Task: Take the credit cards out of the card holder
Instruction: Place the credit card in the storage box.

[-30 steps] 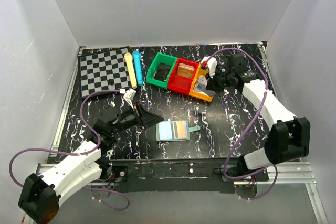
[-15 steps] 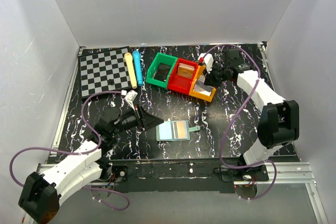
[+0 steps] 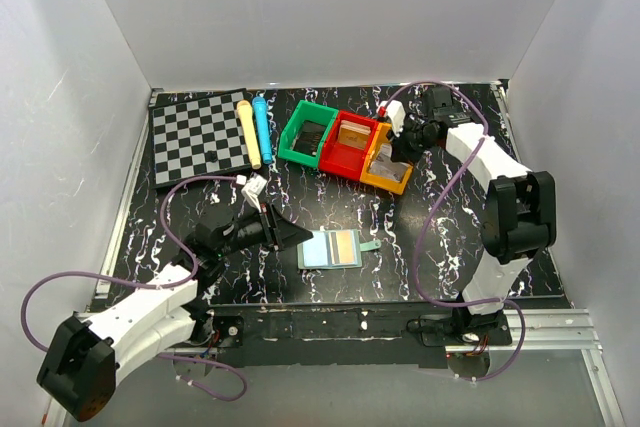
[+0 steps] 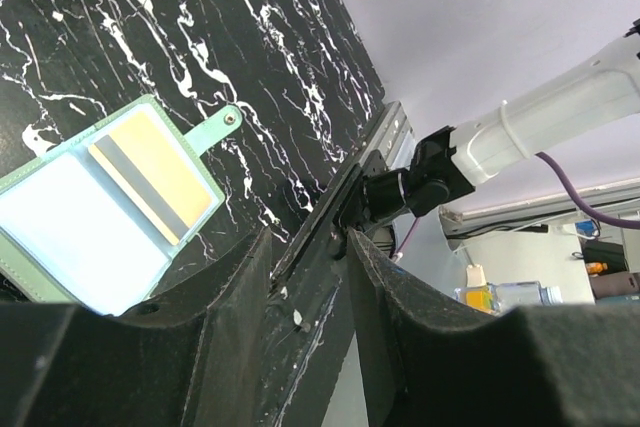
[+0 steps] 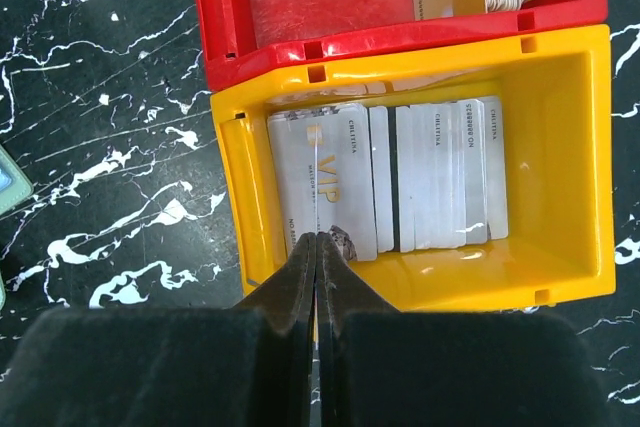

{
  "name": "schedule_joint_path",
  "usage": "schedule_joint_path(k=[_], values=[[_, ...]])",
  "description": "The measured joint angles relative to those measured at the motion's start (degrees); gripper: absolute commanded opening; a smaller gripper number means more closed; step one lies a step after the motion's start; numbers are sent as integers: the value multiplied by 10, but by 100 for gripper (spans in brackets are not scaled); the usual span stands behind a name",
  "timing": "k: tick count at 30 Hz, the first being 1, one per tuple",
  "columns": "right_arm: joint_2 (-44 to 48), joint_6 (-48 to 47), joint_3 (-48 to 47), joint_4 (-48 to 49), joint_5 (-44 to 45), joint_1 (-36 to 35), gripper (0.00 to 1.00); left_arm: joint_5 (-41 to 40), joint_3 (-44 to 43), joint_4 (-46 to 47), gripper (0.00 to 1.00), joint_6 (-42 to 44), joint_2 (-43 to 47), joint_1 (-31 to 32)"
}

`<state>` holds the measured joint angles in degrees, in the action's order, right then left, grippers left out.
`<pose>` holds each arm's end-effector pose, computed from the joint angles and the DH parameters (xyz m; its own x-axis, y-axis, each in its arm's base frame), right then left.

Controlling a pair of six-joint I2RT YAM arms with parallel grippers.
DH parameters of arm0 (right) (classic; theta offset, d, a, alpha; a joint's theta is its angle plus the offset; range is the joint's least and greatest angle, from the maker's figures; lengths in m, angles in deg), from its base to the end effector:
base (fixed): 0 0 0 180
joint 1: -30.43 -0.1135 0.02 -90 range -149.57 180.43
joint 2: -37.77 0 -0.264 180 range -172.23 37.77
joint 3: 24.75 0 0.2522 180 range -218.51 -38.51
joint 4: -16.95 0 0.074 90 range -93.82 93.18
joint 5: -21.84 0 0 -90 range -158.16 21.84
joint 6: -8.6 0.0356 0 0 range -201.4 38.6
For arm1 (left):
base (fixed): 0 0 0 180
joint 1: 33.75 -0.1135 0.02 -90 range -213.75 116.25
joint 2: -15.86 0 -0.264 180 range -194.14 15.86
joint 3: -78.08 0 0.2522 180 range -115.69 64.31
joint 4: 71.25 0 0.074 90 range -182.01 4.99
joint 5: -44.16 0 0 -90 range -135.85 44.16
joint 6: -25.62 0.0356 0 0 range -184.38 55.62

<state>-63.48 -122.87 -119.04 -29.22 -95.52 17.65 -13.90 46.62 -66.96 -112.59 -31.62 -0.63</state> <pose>0.3721 0.1012 0.2574 -0.2764 -0.6658 -0.6931 -0.8654 0.4861 -0.1218 0.1455 -0.1174 0.2173 -0.7826 -0.2449 -0.5723 0.4711 0.3678 -0.8017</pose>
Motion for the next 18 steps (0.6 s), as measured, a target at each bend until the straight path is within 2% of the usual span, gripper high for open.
schedule_joint_path(k=[18], values=[[-22,-25,6,-16,-2,-11,1,12,0,9,36,-2,-30,0]])
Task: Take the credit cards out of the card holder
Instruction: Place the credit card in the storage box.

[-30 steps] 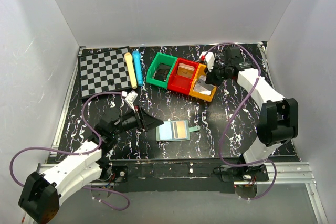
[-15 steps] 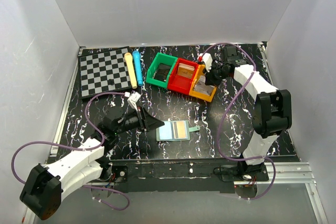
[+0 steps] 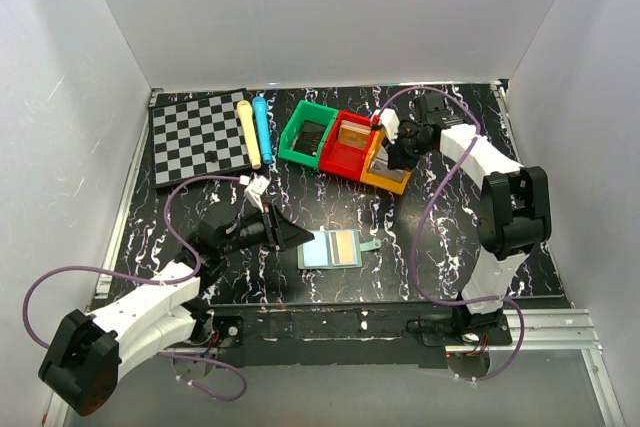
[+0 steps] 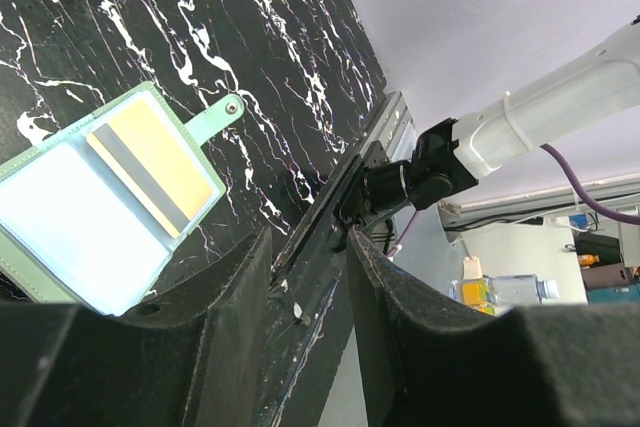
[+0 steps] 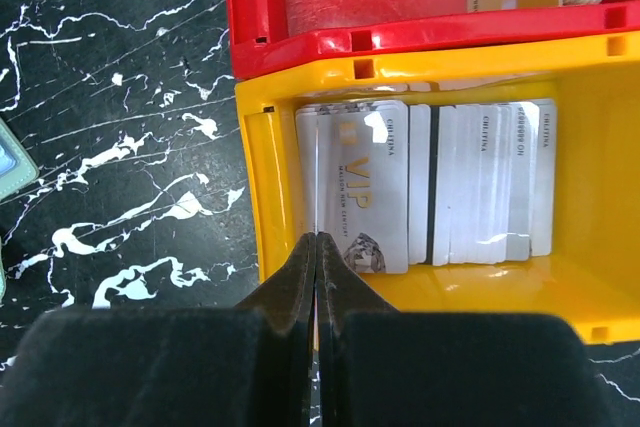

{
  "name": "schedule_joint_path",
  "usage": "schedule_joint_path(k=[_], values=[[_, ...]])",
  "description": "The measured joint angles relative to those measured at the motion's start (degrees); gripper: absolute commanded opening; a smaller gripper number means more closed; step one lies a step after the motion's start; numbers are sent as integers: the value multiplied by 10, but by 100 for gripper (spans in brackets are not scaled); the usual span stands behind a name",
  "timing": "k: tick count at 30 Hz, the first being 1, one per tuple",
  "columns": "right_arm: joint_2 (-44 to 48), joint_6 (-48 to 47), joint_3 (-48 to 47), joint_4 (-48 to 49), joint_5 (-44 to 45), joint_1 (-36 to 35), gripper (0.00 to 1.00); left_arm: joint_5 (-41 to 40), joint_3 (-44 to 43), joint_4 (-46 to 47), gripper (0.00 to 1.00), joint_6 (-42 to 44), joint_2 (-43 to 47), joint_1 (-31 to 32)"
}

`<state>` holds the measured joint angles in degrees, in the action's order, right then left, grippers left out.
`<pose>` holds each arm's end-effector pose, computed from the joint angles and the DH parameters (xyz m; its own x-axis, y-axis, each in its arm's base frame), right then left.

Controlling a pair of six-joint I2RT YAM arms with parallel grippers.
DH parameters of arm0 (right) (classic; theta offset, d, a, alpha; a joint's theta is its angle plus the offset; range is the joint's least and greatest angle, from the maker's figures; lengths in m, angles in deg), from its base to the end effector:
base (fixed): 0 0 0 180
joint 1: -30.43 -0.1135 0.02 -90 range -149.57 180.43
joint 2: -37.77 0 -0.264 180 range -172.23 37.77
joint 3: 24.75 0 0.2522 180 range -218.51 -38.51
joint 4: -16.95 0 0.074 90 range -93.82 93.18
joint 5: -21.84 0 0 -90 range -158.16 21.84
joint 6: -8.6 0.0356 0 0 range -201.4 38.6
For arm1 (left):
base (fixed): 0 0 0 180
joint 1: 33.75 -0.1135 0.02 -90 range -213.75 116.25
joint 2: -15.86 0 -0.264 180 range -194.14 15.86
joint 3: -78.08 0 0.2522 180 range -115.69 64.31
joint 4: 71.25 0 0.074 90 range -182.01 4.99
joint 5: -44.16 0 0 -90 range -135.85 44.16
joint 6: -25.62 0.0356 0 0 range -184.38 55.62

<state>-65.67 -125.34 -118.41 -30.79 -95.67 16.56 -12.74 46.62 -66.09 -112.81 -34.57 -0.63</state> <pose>0.3714 0.1086 0.2384 -0.2751 -0.7019 -0.6571 -0.8948 0.4369 -0.0921 0.1495 -0.1207 0.2102 -0.8074 -0.2216 -0.5468 0.4489 0.3709 -0.8130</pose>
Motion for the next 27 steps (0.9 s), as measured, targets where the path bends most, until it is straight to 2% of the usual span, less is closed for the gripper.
schedule_joint_path(k=[17,27], values=[[-29,-14,0,-7,51,-28,1,4,1,4,35,-1,-1,0],[-34,-10,1,8,113,-38,1,4,3,4,35,-2,-4,0]])
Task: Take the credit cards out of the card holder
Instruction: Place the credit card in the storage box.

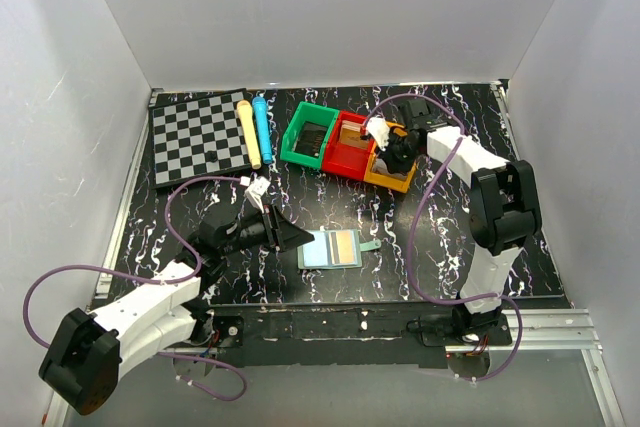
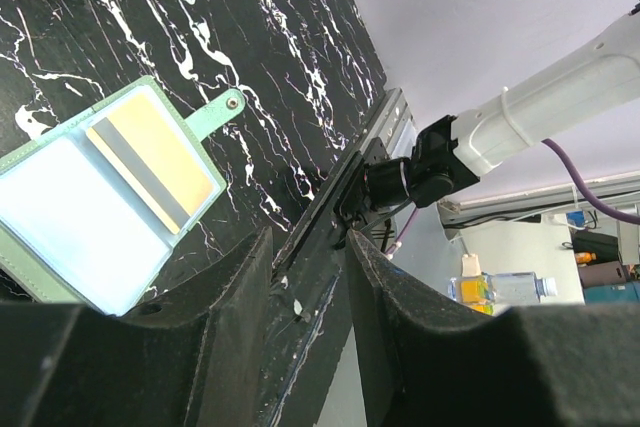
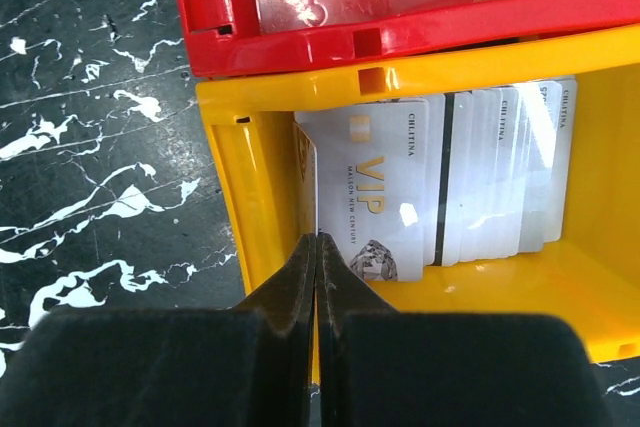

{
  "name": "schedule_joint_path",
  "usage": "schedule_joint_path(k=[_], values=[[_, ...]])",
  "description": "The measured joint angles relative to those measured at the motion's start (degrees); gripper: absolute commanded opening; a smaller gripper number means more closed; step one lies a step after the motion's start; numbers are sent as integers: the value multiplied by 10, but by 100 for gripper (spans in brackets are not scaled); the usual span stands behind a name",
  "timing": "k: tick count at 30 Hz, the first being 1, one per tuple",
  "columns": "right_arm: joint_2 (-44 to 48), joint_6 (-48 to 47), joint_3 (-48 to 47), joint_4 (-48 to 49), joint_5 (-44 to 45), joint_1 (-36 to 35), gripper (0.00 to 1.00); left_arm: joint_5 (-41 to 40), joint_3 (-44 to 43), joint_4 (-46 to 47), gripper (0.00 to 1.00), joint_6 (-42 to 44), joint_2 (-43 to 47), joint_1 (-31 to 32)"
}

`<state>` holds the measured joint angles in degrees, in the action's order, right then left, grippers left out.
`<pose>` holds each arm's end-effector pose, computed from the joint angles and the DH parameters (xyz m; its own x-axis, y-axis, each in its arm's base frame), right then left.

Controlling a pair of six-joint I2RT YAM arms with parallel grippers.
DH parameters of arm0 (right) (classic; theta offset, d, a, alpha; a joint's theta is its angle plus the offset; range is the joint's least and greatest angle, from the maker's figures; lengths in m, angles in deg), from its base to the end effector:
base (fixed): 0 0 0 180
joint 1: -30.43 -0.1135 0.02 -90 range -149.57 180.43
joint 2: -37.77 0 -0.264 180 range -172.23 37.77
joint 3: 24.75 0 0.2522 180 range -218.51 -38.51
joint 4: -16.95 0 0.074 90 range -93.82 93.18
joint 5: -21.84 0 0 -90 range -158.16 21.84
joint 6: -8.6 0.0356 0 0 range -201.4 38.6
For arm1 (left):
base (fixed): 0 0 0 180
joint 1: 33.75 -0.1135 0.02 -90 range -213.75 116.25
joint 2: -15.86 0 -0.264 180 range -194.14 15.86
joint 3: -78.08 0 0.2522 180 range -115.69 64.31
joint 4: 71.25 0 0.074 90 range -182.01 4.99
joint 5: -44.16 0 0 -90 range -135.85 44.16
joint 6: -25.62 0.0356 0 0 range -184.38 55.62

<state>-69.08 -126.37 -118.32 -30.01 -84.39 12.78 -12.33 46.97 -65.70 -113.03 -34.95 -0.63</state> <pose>0.3740 0.1295 0.2143 -0.2861 -0.8031 -0.5226 -0.8841 0.4315 -0.1791 0.1494 -0.1209 0.2078 -0.8138 -0.2164 -0.5393 0.4435 0.3684 -0.8171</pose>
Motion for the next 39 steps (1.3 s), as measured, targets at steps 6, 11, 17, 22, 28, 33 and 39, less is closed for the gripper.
schedule_joint_path(k=[6,11,17,22,28,33,39], values=[[-2,11,-3,4,28,-8,1,0,1,0,34,0,-2,0],[-12,17,-15,5,49,-12,1,0,1,0,35,0,-2,0],[-20,24,-23,10,66,-12,1,0,1,0,34,0,-2,0],[-25,28,-27,17,82,-13,1,0,1,0,34,0,-2,0],[-33,32,-38,21,106,-18,1,0,1,0,35,0,-2,0],[-34,33,-42,23,117,-22,1,0,2,0,35,0,-1,0],[-36,34,-44,31,127,-24,1,0,2,0,34,0,-2,0]])
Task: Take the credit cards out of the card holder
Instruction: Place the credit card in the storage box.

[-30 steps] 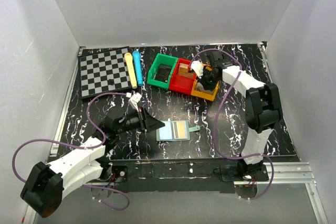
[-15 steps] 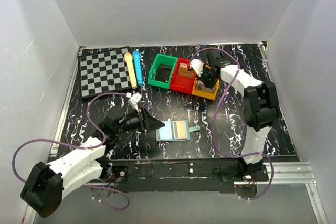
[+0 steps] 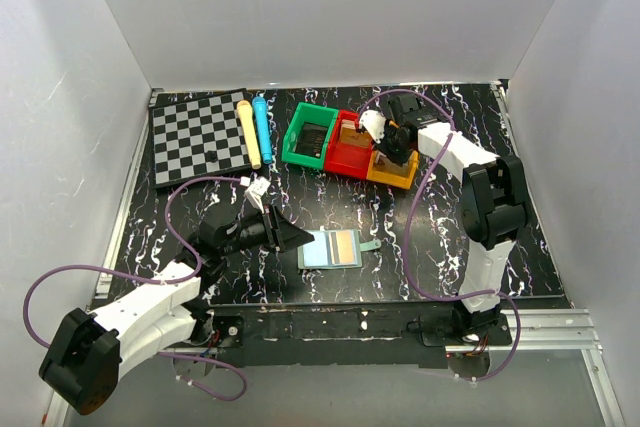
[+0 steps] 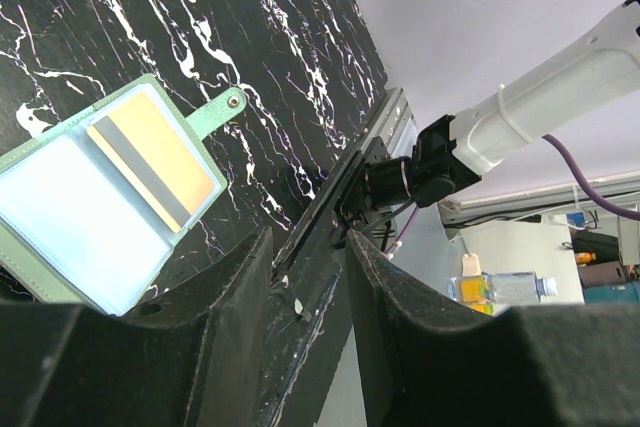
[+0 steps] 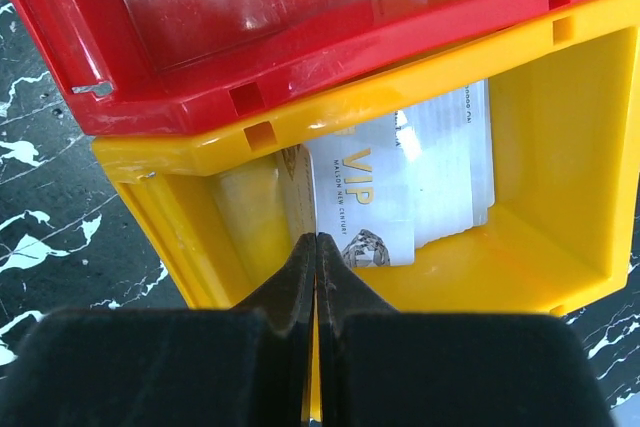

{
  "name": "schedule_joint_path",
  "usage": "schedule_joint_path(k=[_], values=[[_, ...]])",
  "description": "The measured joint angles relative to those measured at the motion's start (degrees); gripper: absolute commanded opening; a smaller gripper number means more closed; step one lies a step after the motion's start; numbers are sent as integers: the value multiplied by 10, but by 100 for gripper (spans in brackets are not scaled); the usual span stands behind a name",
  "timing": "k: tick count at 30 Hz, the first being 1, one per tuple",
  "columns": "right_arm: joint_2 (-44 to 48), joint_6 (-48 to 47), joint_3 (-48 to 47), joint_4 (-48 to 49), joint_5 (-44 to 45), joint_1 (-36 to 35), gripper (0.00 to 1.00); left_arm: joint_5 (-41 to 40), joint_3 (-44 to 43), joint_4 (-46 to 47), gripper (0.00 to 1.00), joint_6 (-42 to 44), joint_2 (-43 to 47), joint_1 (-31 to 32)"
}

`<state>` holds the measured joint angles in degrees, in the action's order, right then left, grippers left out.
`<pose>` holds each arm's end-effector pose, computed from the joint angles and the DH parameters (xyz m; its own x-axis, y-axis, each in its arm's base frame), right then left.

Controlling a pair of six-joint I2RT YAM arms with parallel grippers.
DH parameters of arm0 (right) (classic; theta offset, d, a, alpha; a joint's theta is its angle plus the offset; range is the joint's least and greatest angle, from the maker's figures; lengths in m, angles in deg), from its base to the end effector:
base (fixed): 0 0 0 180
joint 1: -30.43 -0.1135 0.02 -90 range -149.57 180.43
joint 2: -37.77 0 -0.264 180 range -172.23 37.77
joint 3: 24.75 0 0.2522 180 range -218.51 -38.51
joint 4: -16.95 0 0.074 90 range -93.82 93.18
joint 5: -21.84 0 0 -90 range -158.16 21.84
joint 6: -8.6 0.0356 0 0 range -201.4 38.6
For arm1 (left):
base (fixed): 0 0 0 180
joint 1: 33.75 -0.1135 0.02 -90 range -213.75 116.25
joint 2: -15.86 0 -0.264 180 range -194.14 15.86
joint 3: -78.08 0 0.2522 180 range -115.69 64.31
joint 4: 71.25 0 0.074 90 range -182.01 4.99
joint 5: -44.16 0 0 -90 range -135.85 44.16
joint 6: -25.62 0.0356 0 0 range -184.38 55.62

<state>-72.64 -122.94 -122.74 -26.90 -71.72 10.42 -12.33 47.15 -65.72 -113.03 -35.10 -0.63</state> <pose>0.3931 0.1455 0.2156 -0.3370 -0.8271 -0.4499 -0.7981 0.5044 -0.3296 0.1493 -0.1208 0.2062 -0.8166 -0.2146 -0.5358 0.4393 0.3711 -0.8181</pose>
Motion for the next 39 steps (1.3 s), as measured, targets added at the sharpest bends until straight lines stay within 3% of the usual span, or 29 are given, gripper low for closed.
schedule_joint_path(k=[21,39], values=[[2,-30,5,-14,-43,-10,1,6,0,3,34,0,-7,0],[3,-29,8,-11,5,-17,1,12,0,5,34,0,-7,0]])
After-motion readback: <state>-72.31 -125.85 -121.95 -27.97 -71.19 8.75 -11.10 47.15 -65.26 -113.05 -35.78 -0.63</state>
